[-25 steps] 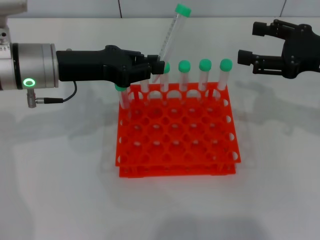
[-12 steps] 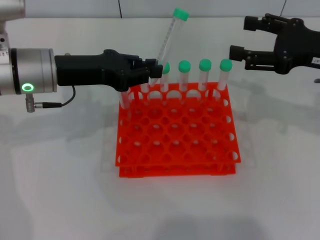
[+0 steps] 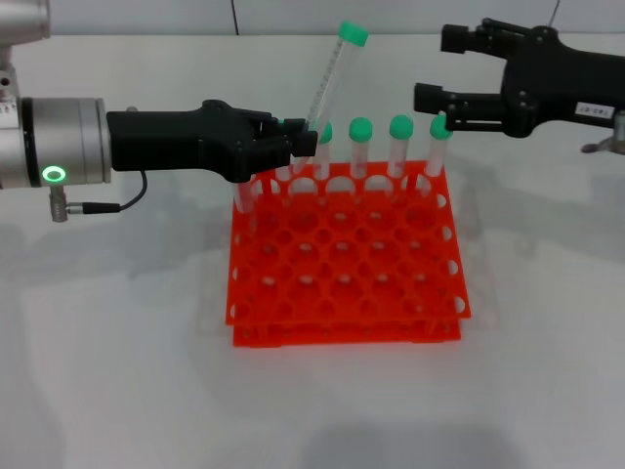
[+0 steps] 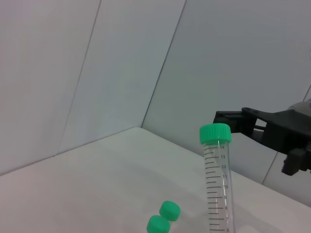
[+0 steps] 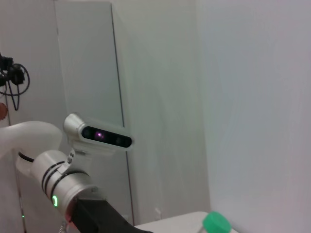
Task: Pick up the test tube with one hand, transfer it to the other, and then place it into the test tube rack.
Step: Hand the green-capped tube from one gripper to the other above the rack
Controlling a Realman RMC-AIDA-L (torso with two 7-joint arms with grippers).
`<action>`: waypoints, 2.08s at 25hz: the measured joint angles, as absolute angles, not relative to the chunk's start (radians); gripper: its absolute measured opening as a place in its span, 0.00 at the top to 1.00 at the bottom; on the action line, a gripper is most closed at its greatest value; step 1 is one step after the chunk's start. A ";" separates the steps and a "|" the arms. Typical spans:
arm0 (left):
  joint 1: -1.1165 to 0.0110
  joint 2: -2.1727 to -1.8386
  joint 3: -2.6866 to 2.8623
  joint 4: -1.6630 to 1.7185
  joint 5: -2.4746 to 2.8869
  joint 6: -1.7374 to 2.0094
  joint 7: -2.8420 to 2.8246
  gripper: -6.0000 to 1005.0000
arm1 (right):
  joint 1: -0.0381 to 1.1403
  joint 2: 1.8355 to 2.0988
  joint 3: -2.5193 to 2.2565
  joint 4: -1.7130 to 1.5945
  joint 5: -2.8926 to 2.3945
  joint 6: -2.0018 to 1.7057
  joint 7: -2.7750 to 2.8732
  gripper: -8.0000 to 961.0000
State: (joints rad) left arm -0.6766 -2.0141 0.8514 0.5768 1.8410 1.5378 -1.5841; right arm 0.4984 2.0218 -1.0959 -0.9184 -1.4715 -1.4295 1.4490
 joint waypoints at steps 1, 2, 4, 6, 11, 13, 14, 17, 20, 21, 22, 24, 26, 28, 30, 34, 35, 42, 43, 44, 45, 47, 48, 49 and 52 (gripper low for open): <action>-0.677 -2.014 0.851 0.577 1.841 1.538 -1.584 0.86 | 0.500 2.022 -1.103 -0.917 -1.467 -1.425 1.449 0.12; -0.677 -2.014 0.851 0.577 1.842 1.538 -1.583 0.86 | 0.502 2.022 -1.116 -0.915 -1.459 -1.413 1.449 0.12; -0.677 -2.014 0.851 0.577 1.843 1.538 -1.583 0.86 | 0.505 2.022 -1.141 -0.912 -1.446 -1.391 1.447 0.12; -0.677 -2.014 0.851 0.577 1.845 1.538 -1.583 0.86 | 0.510 2.022 -1.159 -0.910 -1.436 -1.375 1.446 0.12; -0.677 -2.014 0.851 0.577 1.845 1.541 -1.582 0.87 | 0.522 2.023 -1.185 -0.906 -1.416 -1.350 1.445 0.12; -0.677 -2.014 0.851 0.577 1.844 1.545 -1.579 0.87 | 0.528 2.023 -1.203 -0.905 -1.409 -1.333 1.445 0.12; -0.677 -2.014 0.851 0.577 1.844 1.546 -1.578 0.87 | 0.532 2.023 -1.212 -0.905 -1.406 -1.326 1.445 0.12; -0.677 -2.014 0.851 0.577 1.845 1.547 -1.577 0.87 | 0.539 2.023 -1.236 -0.903 -1.391 -1.308 1.445 0.12; -0.677 -2.014 0.851 0.577 1.846 1.548 -1.575 0.87 | 0.547 2.023 -1.250 -0.902 -1.383 -1.303 1.445 0.12; -0.677 -2.014 0.851 0.577 1.847 1.548 -1.574 0.87 | 0.549 2.023 -1.253 -0.901 -1.380 -1.303 1.445 0.12; -0.677 -2.014 0.851 0.577 1.848 1.549 -1.572 0.87 | 0.554 2.023 -1.265 -0.896 -1.367 -1.301 1.445 0.12; -0.677 -2.014 0.851 0.577 1.848 1.555 -1.564 0.87 | 0.557 2.023 -1.271 -0.893 -1.361 -1.300 1.445 0.12; -0.678 -2.014 0.851 0.577 1.848 1.560 -1.556 0.87 | 0.558 2.023 -1.276 -0.890 -1.357 -1.300 1.445 0.12; -0.679 -2.016 0.851 0.577 1.848 1.561 -1.549 0.87 | 0.558 2.023 -1.278 -0.890 -1.356 -1.299 1.445 0.12; -0.681 -2.018 0.851 0.577 1.848 1.562 -1.542 0.87 | 0.558 2.023 -1.280 -0.890 -1.349 -1.299 1.445 0.12; -0.684 -2.018 0.852 0.577 1.849 1.562 -1.534 0.88 | 0.558 2.023 -1.282 -0.890 -1.342 -1.299 1.445 0.12; -0.684 -2.019 0.852 0.577 1.849 1.562 -1.533 0.88 | 0.558 2.023 -1.282 -0.890 -1.342 -1.299 1.445 0.12; -0.682 -2.018 0.853 0.577 1.849 1.577 -1.508 0.88 | 0.558 2.022 -1.282 -0.890 -1.341 -1.302 1.445 0.12; -0.681 -2.018 0.853 0.577 1.848 1.577 -1.504 0.88 | 0.558 2.022 -1.282 -0.890 -1.341 -1.302 1.445 0.12; -0.679 -2.017 0.853 0.577 1.848 1.577 -1.501 0.88 | 0.558 2.022 -1.282 -0.890 -1.341 -1.303 1.445 0.12; -0.678 -2.017 0.853 0.577 1.847 1.577 -1.499 0.88 | 0.558 2.022 -1.282 -0.890 -1.341 -1.304 1.446 0.12; -0.677 -2.016 0.853 0.577 1.847 1.578 -1.496 0.88 | 0.558 2.022 -1.282 -0.890 -1.341 -1.305 1.446 0.12; -0.677 -2.016 0.853 0.577 1.847 1.578 -1.496 0.88 | 0.558 2.022 -1.282 -0.890 -1.340 -1.305 1.446 0.12; -0.677 -2.015 0.853 0.577 1.846 1.578 -1.495 0.88 | 0.558 2.021 -1.282 -0.889 -1.336 -1.305 1.446 0.12; -0.676 -2.013 0.853 0.577 1.845 1.579 -1.495 0.89 | 0.558 2.020 -1.282 -0.888 -1.331 -1.305 1.447 0.12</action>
State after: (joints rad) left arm -0.6765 -2.0127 0.8530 0.5768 1.8451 1.5785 -1.4953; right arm 0.5583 2.0199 -1.2823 -0.8880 -1.3310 -1.3049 1.4465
